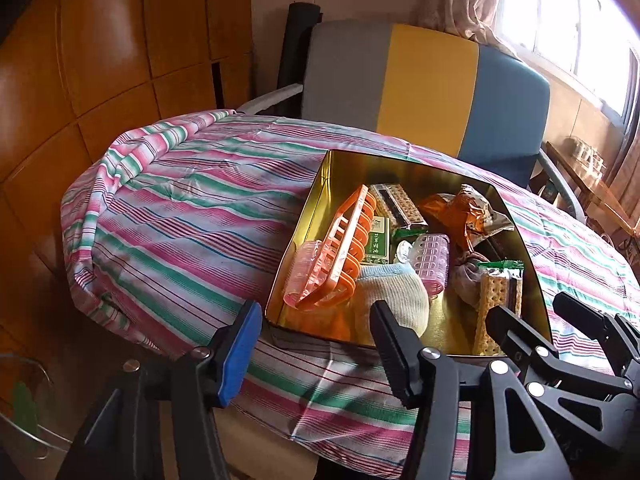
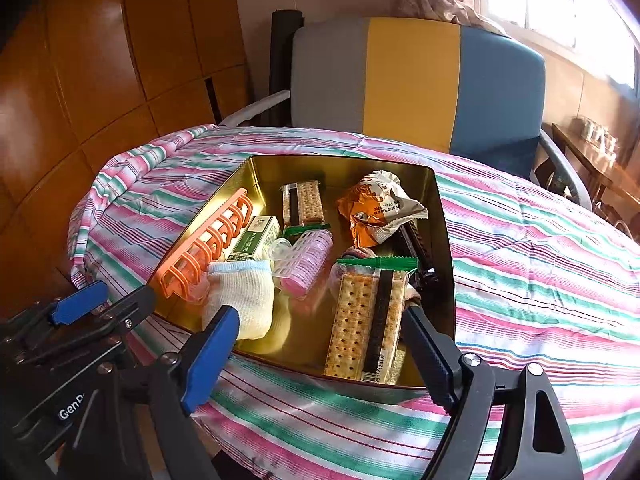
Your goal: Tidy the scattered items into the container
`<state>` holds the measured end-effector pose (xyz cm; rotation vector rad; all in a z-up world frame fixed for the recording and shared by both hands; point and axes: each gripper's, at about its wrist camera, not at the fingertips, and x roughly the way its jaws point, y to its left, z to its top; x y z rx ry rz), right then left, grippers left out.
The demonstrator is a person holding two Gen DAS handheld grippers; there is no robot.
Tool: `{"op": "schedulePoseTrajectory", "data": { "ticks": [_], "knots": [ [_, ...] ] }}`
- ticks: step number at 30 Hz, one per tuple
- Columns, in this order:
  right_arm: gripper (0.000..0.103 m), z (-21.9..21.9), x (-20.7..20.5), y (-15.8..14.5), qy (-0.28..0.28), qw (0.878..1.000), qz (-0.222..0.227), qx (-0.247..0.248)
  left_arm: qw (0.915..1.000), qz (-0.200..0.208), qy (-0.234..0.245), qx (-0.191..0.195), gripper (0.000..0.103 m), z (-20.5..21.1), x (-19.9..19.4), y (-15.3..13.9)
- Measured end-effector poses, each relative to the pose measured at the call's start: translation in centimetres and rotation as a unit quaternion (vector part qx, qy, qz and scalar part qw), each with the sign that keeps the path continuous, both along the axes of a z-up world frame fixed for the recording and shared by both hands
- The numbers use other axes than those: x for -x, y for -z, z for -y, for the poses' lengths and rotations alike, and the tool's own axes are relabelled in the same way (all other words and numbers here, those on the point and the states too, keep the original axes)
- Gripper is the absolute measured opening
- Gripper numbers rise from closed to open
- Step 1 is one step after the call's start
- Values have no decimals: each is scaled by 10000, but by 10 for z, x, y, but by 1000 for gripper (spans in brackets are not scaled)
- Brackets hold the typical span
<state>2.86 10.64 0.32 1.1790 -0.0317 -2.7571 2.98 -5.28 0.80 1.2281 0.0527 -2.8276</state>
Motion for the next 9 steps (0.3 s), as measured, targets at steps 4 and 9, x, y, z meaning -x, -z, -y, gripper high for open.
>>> {"op": "schedulePoseTrajectory", "data": {
  "ticks": [4, 9],
  "knots": [
    [85, 1, 0, 0, 10, 10000, 4, -40, 10000, -16, -1, 0, 55, -1, 0, 0],
    [85, 3, 1, 2, 93, 9998, -14, -199, 9999, -6, -35, 142, 55, -3, 1, -1]
  ]
}}
